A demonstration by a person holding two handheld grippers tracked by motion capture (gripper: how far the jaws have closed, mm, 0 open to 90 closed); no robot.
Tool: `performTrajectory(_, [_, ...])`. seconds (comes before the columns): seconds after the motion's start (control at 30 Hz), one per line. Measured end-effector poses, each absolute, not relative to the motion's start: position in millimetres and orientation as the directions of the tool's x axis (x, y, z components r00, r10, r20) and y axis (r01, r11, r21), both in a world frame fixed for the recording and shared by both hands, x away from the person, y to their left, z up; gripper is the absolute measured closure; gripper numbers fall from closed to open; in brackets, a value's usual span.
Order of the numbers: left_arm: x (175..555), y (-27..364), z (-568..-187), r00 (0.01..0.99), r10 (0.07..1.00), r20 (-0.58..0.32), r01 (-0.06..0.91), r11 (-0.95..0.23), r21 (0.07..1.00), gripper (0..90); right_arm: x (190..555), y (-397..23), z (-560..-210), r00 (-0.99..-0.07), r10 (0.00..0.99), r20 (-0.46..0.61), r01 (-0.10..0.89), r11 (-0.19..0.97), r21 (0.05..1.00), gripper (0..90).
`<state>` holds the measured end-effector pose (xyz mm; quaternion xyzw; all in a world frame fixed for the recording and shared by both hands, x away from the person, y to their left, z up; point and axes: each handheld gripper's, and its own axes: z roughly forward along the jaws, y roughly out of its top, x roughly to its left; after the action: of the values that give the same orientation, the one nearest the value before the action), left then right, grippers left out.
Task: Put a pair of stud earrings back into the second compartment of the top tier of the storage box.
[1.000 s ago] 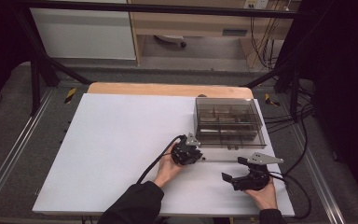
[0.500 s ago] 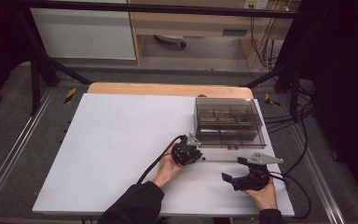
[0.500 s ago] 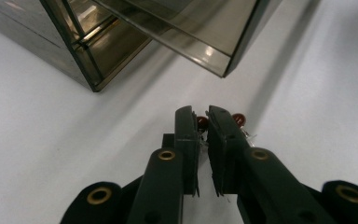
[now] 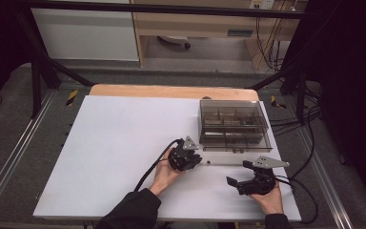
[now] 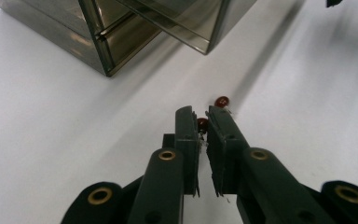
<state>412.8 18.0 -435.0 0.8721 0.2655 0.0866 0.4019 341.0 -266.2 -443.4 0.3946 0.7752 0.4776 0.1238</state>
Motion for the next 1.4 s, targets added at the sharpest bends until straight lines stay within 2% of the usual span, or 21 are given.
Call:
performTrajectory(0.5, [391.3, 26.0, -398.9, 0.852, 0.521, -0.056, 0.37, -0.522, 0.768, 82.4, 340.9, -266.1, -443.5, -0.658, 0.73, 0.184, 0.495, 0.235, 0.837, 0.9])
performTrajectory(0.93, [388.8, -3.6, -367.1, 0.874, 0.485, -0.017, 0.316, -0.543, 0.778, 82.5, 340.9, -266.2, -443.5, -0.659, 0.729, 0.183, 0.494, 0.237, 0.837, 0.9])
performTrajectory(1.4, [406.1, -35.6, -348.6, 0.873, 0.487, -0.019, 0.32, -0.543, 0.776, 82.6, 340.8, -266.6, -443.3, -0.661, 0.728, 0.182, 0.492, 0.238, 0.838, 0.8])
